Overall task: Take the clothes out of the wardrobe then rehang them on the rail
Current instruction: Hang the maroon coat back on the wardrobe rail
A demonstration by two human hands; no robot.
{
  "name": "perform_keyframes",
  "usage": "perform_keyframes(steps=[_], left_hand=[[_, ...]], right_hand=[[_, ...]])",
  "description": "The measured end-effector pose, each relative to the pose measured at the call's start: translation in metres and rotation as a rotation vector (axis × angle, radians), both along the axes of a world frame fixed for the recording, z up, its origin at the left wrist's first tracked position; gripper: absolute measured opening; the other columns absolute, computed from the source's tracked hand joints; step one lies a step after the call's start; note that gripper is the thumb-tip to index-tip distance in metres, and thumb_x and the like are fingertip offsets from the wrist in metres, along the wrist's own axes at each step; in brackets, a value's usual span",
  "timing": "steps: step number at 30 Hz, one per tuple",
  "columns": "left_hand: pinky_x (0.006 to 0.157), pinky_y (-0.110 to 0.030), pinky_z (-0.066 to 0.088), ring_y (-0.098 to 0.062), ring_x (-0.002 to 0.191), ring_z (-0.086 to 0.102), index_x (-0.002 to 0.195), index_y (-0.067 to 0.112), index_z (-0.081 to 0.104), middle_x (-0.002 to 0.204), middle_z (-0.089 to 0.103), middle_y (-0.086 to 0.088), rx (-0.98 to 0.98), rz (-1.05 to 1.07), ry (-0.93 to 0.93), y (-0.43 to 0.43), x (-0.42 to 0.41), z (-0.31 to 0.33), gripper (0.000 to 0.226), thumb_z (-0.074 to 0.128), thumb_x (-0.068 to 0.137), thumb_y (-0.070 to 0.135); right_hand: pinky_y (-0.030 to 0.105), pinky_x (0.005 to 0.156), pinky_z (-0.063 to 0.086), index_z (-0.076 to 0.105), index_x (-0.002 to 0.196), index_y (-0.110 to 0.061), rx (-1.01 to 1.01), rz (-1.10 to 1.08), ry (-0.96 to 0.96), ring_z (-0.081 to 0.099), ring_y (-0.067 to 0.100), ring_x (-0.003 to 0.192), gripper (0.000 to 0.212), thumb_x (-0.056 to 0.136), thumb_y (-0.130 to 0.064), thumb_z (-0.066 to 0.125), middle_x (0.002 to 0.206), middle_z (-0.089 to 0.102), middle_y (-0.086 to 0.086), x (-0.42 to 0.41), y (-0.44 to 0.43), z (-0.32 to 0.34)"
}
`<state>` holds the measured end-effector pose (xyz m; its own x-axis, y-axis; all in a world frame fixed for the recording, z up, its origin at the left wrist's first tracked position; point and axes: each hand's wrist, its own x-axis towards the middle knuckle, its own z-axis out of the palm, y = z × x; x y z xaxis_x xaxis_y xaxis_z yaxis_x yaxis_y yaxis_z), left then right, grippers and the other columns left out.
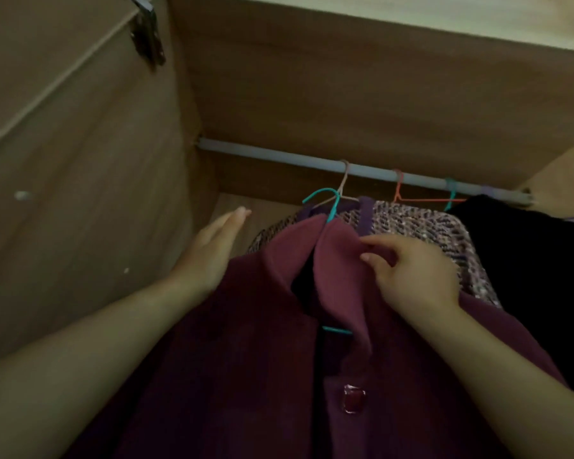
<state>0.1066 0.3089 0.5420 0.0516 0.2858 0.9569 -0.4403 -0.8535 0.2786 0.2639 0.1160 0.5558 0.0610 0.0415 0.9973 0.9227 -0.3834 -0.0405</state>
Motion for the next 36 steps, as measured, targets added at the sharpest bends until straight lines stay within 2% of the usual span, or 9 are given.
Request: perform_keyframes(steps=[3,5,11,18,21,25,28,32,36], left_hand=[[0.088,-0.004,0.032,0.001,0.110,0.048,0.128,0.028,0.053,0.117,0.052,0.013,0.127,-0.018,0.026,-0.011,0.011,0.029,0.036,0.040,0.096,0.038],[0.085,0.001,0.029,0.004,0.112,0.046,0.131,0.026,0.052,0.123,0.050,0.013,0.239,0.057,0.063,-0.013,0.026,0.041,0.037,0.046,0.096,0.034],[0.106,-0.015,0.011,-0.008,0.141,0.018,0.146,0.033,0.027,0.156,0.021,0.004,0.355,0.251,0.181,0.023,0.086,0.076,0.059,0.045,0.092,0.048],[0.116,-0.040,0.017,-0.018,0.144,0.013,0.149,0.036,0.002,0.159,0.006,0.007,0.323,0.375,0.238,0.075,0.115,0.133,0.075,0.038,0.088,0.061],[0.117,-0.040,0.017,-0.020,0.144,0.013,0.148,0.037,0.002,0.159,0.006,0.007,0.343,0.370,0.262,0.087,0.128,0.147,0.075,0.037,0.087,0.063],[0.115,-0.050,0.017,-0.016,0.145,0.009,0.144,0.047,-0.007,0.158,0.000,0.015,0.369,0.332,0.287,0.105,0.152,0.137,0.093,0.021,0.066,0.090],[0.115,-0.052,0.016,-0.013,0.144,0.006,0.140,0.053,-0.012,0.157,-0.007,0.019,0.342,0.291,0.257,0.123,0.167,0.122,0.090,0.012,0.061,0.090],[0.115,-0.053,0.015,-0.004,0.143,0.005,0.124,0.070,-0.008,0.155,-0.002,0.026,0.319,0.204,0.177,0.137,0.178,0.112,0.081,0.007,0.051,0.099],[0.116,-0.051,0.012,0.002,0.142,0.002,0.117,0.077,-0.008,0.154,-0.001,0.028,0.299,0.148,0.166,0.137,0.174,0.108,0.070,0.008,0.053,0.099]], right_hand=[[0.031,0.080,0.046,0.064,0.111,-0.044,0.001,-0.049,0.019,0.061,0.025,0.102,0.025,0.086,-0.039,0.061,0.108,0.069,-0.005,0.005,0.019,0.017],[0.031,0.081,0.045,0.063,0.112,-0.043,0.007,-0.075,0.016,0.059,0.024,0.105,0.025,0.088,-0.037,0.059,0.111,0.067,-0.005,0.007,0.030,0.029],[0.029,0.075,0.042,0.060,0.118,-0.041,0.035,-0.173,0.015,0.057,0.021,0.106,0.028,0.092,-0.033,0.055,0.116,0.063,-0.006,0.008,0.070,0.100],[0.029,0.071,0.041,0.061,0.116,-0.039,0.130,-0.217,-0.065,0.059,0.022,0.103,0.027,0.092,-0.029,0.056,0.111,0.065,-0.002,0.007,0.094,0.167],[0.029,0.072,0.041,0.061,0.116,-0.040,0.155,-0.212,-0.050,0.059,0.022,0.103,0.028,0.091,-0.028,0.057,0.112,0.065,-0.002,0.012,0.101,0.176],[0.028,0.070,0.043,0.060,0.117,-0.042,0.142,-0.236,-0.076,0.059,0.021,0.102,0.028,0.093,-0.030,0.054,0.114,0.064,-0.004,0.033,0.117,0.170],[0.027,0.067,0.040,0.058,0.118,-0.044,0.115,-0.238,-0.088,0.059,0.019,0.102,0.029,0.093,-0.032,0.054,0.111,0.064,-0.006,0.039,0.127,0.168],[0.026,0.068,0.041,0.058,0.118,-0.047,0.095,-0.235,-0.130,0.060,0.017,0.103,0.029,0.092,-0.035,0.055,0.114,0.064,-0.010,0.045,0.139,0.159],[0.025,0.068,0.041,0.058,0.117,-0.047,0.103,-0.207,-0.145,0.060,0.014,0.103,0.029,0.091,-0.036,0.056,0.115,0.064,-0.013,0.044,0.138,0.157]])
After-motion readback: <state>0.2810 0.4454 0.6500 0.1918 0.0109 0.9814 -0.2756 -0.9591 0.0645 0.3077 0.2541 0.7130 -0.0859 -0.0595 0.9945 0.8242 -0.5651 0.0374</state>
